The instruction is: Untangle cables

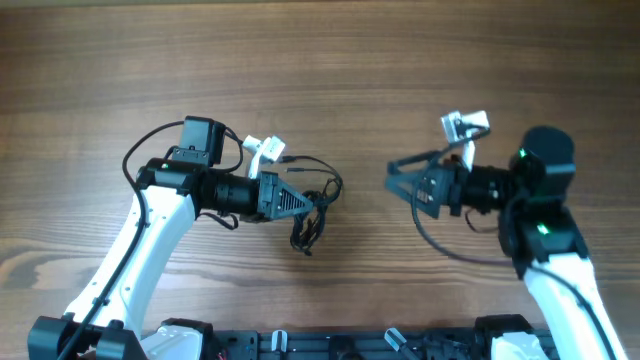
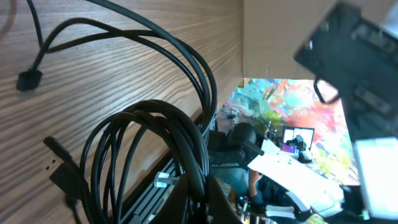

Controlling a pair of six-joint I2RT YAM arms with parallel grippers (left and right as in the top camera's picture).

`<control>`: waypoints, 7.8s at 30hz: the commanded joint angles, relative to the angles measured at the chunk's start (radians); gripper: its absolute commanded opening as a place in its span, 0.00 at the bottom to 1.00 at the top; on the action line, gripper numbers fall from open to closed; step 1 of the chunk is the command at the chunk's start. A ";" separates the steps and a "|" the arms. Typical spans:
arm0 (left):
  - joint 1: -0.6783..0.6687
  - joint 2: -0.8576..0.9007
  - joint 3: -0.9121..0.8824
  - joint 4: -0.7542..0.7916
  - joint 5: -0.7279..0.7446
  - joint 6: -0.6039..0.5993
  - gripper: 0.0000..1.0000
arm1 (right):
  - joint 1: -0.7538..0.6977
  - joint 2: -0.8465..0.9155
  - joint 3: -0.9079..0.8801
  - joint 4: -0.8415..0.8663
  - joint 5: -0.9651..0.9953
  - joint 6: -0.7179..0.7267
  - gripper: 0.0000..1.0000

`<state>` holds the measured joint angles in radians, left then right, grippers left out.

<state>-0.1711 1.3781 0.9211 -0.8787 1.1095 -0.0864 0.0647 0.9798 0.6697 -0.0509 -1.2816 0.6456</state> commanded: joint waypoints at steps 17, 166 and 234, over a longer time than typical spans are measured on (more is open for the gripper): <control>-0.158 0.003 0.055 0.055 0.088 0.031 0.04 | 0.002 -0.064 0.003 -0.398 0.126 -0.720 1.00; -0.235 -0.035 0.036 0.361 -0.599 -1.292 0.81 | 0.309 0.311 0.003 0.332 0.773 0.221 0.04; -0.082 -0.080 0.027 0.463 -0.598 -1.469 0.04 | 0.623 0.609 0.003 0.697 0.903 -0.132 0.04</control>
<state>-0.2546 1.3117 0.9527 -0.4171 0.4957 -1.7081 0.6872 1.5738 0.6624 0.6315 -0.3408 0.3492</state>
